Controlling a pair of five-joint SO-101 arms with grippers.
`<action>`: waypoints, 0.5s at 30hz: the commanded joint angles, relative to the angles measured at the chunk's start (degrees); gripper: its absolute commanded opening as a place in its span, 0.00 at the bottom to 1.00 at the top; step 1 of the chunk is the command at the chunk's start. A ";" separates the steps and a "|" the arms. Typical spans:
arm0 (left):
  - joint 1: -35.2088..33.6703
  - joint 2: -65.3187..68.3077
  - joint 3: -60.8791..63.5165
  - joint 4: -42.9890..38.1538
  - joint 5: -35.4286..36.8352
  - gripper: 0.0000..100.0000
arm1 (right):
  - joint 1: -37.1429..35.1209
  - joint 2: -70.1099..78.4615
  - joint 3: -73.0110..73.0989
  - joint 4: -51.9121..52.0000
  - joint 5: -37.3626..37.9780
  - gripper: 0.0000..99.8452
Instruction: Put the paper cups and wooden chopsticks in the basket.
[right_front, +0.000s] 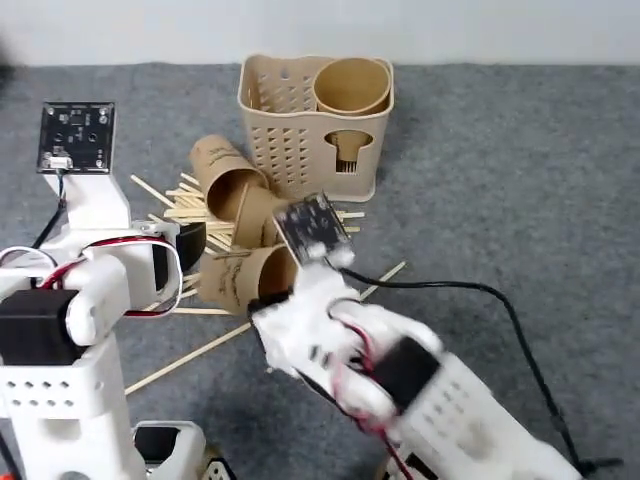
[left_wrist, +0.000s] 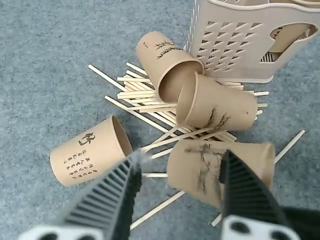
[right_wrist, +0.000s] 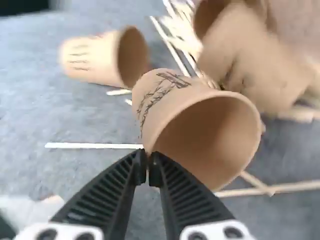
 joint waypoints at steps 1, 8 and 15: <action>-0.35 -1.05 -0.13 0.97 0.79 0.25 | -0.22 -8.66 -0.26 4.18 7.91 0.01; -0.09 -1.05 -0.13 0.97 0.79 0.25 | 3.30 -16.57 1.93 9.01 10.73 0.01; -0.09 -1.05 -0.13 0.97 0.79 0.25 | 13.23 -24.66 5.89 4.53 34.99 0.01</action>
